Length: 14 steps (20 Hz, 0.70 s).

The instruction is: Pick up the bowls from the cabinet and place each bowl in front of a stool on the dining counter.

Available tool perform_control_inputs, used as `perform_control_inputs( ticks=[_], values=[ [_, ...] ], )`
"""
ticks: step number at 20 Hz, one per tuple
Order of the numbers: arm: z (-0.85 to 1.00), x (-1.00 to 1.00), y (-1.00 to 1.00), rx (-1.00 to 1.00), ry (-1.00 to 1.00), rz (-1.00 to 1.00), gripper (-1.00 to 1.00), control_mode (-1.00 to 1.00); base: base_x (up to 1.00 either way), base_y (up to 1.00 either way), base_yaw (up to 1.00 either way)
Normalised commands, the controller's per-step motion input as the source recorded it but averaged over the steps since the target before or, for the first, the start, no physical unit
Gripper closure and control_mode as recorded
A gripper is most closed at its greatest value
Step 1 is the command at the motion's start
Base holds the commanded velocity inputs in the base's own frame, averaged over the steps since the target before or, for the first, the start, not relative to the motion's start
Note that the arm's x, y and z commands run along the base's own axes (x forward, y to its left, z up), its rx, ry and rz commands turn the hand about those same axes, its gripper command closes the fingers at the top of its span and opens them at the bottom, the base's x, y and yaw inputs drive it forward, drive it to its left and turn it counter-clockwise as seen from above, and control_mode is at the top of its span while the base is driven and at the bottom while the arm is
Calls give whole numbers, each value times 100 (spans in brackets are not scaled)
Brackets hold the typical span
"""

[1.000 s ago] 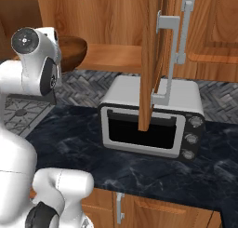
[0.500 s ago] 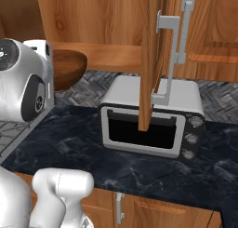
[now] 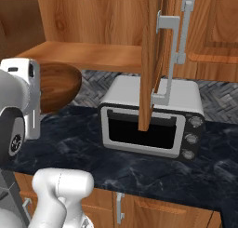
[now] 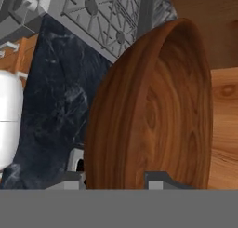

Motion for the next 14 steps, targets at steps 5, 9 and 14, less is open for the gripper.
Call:
perform_control_inputs(
  ticks=[5, 9, 14],
  values=[
    [-16, -71, 0, 0, 0, 0, 100, -100, 0, 0, 0],
    [-32, -31, 0, 0, 0, -2, 100, -100, 0, 0, 0],
    [-18, 0, 0, 0, 0, -5, 100, -100, 0, 0, 0]
  ],
)
